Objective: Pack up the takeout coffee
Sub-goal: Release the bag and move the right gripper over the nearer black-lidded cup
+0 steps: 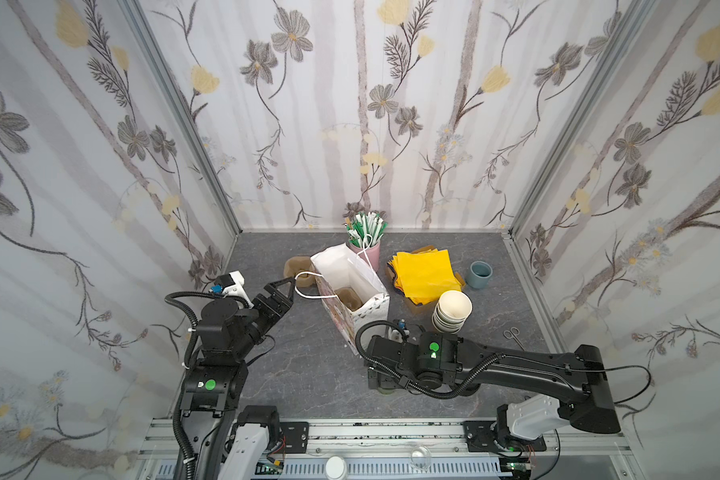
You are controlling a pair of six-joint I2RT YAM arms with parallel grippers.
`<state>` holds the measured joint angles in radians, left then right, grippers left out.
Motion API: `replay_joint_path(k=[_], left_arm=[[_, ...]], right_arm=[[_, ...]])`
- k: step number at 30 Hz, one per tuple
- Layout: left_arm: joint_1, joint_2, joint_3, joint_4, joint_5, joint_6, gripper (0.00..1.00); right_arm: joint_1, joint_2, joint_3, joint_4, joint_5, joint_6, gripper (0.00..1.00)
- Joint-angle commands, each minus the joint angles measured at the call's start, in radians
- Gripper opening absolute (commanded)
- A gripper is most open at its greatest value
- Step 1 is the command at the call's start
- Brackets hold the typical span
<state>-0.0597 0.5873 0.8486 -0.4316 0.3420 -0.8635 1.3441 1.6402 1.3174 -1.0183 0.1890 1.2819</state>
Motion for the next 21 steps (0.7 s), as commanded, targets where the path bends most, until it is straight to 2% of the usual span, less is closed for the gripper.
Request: replay_joint_path(k=[1,9,21], left_arm=[[0.000,-0.007,-0.005,0.036,0.009,-0.002,0.92],[0.000,-0.015,-0.007,0.036,0.008,-0.009,0.92],[0.000,-0.020,-0.015,0.040,0.006,-0.019,0.92]], right_arm=[[-0.014,0.010,-0.003,0.022,0.007,0.029,0.98],[-0.040,0.047,0.013,-0.001,0.020,-0.001,0.79],[-0.072,0.093,0.039,-0.002,0.003,-0.117,0.79]])
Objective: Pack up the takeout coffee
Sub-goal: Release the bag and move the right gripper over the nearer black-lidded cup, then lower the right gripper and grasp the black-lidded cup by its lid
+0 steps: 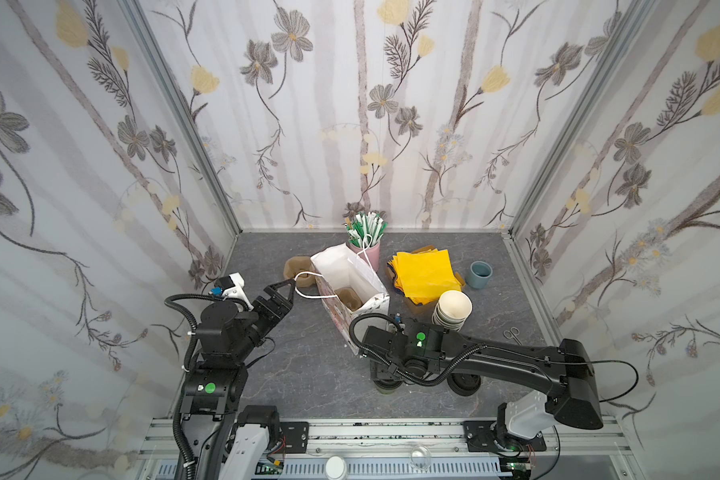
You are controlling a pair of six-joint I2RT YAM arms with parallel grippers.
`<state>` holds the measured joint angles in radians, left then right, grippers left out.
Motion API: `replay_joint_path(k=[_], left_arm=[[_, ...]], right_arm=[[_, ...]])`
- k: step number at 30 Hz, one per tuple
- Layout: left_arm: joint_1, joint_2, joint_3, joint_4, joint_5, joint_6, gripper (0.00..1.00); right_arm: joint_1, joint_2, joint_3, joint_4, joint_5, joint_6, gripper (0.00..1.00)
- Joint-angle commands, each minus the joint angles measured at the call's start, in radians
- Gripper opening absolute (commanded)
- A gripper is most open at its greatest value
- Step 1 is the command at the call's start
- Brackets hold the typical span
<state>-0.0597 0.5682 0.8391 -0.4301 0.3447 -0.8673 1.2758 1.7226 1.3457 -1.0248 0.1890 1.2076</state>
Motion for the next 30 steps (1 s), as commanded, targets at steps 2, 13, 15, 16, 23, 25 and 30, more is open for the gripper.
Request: replay_joint_path(k=[2,13,15,16,23,25,30], left_arm=[[0.000,0.001,-0.008,0.040,0.002,-0.015,0.92],[0.000,0.014,-0.008,0.051,0.006,-0.010,0.92],[0.000,0.016,-0.006,0.055,0.007,-0.006,0.92],[0.000,0.018,-0.006,0.057,0.008,-0.004,0.92],[0.000,0.025,-0.007,0.071,0.008,0.001,0.92],[0.000,0.027,-0.008,0.077,0.005,0.001,0.92],[-0.001,0.027,-0.012,0.084,0.005,0.001,0.92]], right_arm=[[-0.005,0.017,0.016,0.006,-0.005,-0.085,0.79],[-0.018,-0.034,0.025,-0.017,0.027,-0.512,0.93],[-0.018,-0.045,0.003,-0.001,0.021,-0.596,0.93],[-0.019,-0.050,-0.007,0.012,0.019,-0.634,0.92],[-0.044,-0.057,-0.040,0.060,-0.021,-0.806,0.90],[-0.048,-0.044,-0.037,0.060,-0.028,-0.818,0.90],[-0.047,-0.024,-0.042,0.076,-0.067,-0.836,0.88]])
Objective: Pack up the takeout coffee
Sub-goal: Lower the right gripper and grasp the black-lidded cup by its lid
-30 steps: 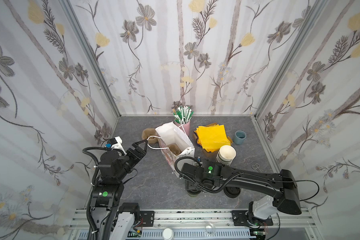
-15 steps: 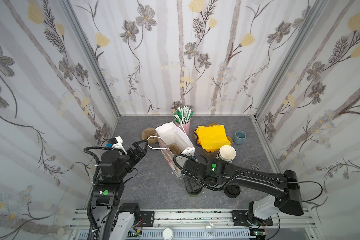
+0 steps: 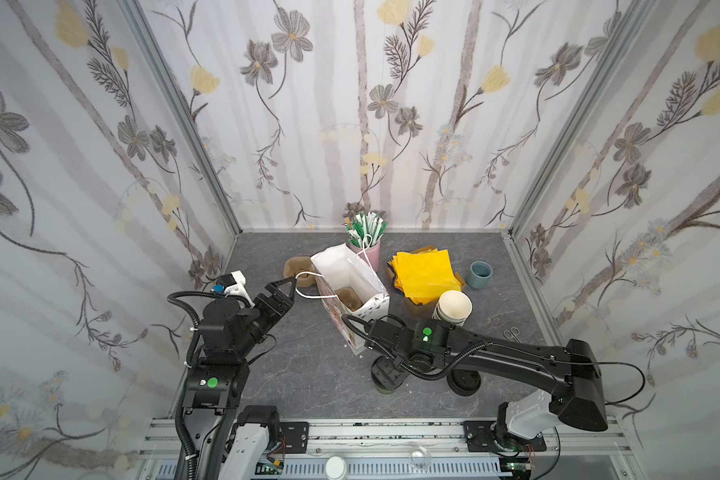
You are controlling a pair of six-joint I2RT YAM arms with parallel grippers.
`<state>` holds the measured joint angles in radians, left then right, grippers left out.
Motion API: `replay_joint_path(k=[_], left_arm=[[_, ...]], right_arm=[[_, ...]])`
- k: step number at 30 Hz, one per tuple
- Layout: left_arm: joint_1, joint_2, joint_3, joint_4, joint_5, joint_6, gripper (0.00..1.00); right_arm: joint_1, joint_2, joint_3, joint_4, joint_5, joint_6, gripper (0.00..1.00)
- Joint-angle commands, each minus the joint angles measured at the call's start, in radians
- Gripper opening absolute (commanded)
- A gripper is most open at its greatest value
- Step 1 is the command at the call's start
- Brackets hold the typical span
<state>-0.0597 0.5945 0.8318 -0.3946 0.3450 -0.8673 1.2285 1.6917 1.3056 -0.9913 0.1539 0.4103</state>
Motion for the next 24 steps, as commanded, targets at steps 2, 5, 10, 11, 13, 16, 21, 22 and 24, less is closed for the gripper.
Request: replay_joint_path(k=[2,5,10,11,13,16,21,22,24], left_arm=[[-0.001,0.001,-0.002,0.051,0.006,0.002,0.92],[0.000,0.002,-0.004,0.054,0.007,0.004,0.92],[0.000,0.002,-0.006,0.057,0.013,0.004,0.92],[0.000,0.001,-0.006,0.057,0.012,0.004,0.92],[0.000,-0.002,-0.007,0.059,0.011,0.002,0.92],[0.000,-0.004,-0.008,0.062,0.009,0.002,0.92],[-0.001,-0.008,-0.013,0.063,0.012,-0.001,0.92],[0.000,-0.009,-0.014,0.063,0.011,-0.001,0.92],[0.000,-0.011,-0.018,0.065,0.012,-0.002,0.92]], right_arm=[[0.002,0.006,-0.003,0.051,-0.043,-0.043,0.87],[0.000,0.013,-0.006,0.055,-0.038,-0.046,0.88],[0.002,0.026,-0.015,0.054,-0.043,-0.047,0.87],[0.002,0.028,-0.016,0.054,-0.042,-0.047,0.86],[0.002,0.028,-0.016,0.054,-0.046,-0.047,0.85],[0.003,0.032,-0.016,0.049,-0.053,-0.047,0.82],[0.008,0.038,-0.014,0.042,-0.056,-0.050,0.76],[0.008,0.038,-0.013,0.040,-0.059,-0.050,0.75],[0.007,0.040,-0.014,0.038,-0.058,-0.051,0.74]])
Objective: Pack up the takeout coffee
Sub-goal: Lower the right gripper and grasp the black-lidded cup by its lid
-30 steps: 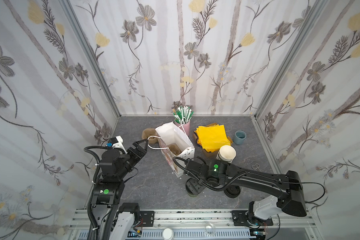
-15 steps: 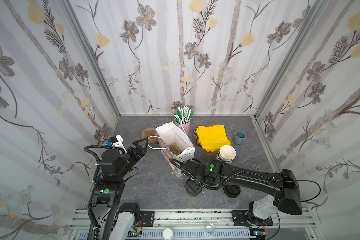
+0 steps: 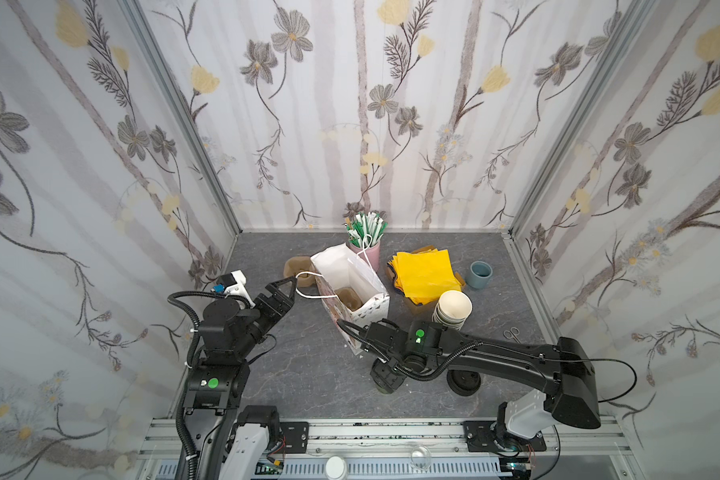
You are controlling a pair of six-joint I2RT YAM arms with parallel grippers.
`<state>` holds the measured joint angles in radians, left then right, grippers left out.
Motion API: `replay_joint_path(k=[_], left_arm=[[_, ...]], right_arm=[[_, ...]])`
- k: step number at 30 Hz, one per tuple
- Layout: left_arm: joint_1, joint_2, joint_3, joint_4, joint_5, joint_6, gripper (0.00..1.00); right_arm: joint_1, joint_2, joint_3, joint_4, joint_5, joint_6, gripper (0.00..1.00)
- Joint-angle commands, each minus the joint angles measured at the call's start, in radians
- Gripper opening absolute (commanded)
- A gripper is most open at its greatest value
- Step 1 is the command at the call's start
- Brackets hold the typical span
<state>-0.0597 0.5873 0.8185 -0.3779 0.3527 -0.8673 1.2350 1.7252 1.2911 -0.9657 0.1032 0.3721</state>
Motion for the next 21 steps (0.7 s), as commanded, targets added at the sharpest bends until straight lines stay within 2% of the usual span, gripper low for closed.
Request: replay_joint_path(k=[1,15,21], left_arm=[[0.000,-0.004,-0.004,0.048,0.003,-0.004,0.92],[0.000,-0.004,-0.005,0.052,0.002,-0.004,0.92],[0.000,-0.004,-0.005,0.053,0.003,-0.005,0.92]], right_arm=[[0.003,0.007,0.000,0.010,-0.008,-0.015,0.74],[0.007,0.019,-0.003,-0.001,0.002,-0.018,0.77],[0.009,0.023,-0.001,-0.002,0.003,-0.021,0.74]])
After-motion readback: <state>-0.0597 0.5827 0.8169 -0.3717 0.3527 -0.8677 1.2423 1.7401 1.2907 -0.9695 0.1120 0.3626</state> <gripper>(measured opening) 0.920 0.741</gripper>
